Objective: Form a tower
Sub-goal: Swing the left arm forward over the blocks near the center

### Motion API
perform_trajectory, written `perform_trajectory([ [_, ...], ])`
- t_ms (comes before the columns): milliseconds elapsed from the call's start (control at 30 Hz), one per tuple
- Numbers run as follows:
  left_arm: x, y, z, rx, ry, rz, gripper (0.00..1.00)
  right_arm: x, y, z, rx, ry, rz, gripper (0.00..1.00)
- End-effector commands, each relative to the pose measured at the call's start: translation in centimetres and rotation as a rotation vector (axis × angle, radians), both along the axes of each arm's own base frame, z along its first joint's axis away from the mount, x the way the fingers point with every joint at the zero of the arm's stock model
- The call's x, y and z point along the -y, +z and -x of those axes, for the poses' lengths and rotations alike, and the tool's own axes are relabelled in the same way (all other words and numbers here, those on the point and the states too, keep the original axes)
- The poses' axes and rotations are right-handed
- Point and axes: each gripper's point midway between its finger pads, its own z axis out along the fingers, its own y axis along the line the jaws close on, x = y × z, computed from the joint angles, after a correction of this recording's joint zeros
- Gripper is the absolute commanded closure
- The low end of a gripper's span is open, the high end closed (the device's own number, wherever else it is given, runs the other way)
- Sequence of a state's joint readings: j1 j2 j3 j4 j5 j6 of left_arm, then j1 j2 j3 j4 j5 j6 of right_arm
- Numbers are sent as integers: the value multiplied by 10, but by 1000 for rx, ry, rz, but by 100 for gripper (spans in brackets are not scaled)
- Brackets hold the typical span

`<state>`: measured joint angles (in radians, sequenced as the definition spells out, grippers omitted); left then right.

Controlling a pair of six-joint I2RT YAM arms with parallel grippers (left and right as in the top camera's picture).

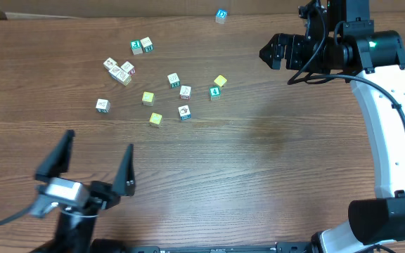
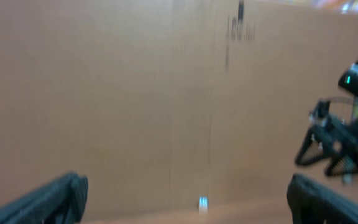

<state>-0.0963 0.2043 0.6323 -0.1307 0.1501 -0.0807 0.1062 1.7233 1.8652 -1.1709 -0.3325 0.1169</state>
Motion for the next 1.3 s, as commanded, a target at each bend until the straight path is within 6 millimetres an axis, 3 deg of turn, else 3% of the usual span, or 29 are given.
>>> perform_trajectory([
  [0, 4, 43, -8, -78, -13, -45, 0, -2, 9, 0, 26, 4, 3, 0],
  [167, 15, 81, -44, -312, -56, -127, 0, -2, 9, 0, 26, 4, 3, 0],
  [333, 22, 85, -92, -578, -84, -200, 0, -2, 9, 0, 26, 4, 3, 0],
  [533, 30, 43, -153, -906, -125, -215, 0, -2, 9, 0, 26, 4, 3, 0],
  [833, 41, -31, -213, -1125, -176, -212, 0, -2, 9, 0, 26, 4, 3, 0],
  [867, 42, -41, -219, -1149, -178, -212, 21, -2, 9, 0, 26, 4, 3, 0],
  [900, 42, -45, -222, -1161, -177, -209, 34, -2, 9, 0, 26, 4, 3, 0],
  [967, 42, -57, -229, -1196, -167, -189, 75, -2, 9, 0, 26, 4, 3, 0],
  [1033, 43, -68, -235, -1240, -153, -146, 96, -2, 9, 0, 26, 4, 3, 0],
  [1233, 46, -110, -242, -1388, -137, -101, 96, -2, 9, 0, 26, 4, 3, 0],
  [1267, 47, -118, -243, -1416, -139, -104, 90, -2, 9, 0, 26, 4, 3, 0],
])
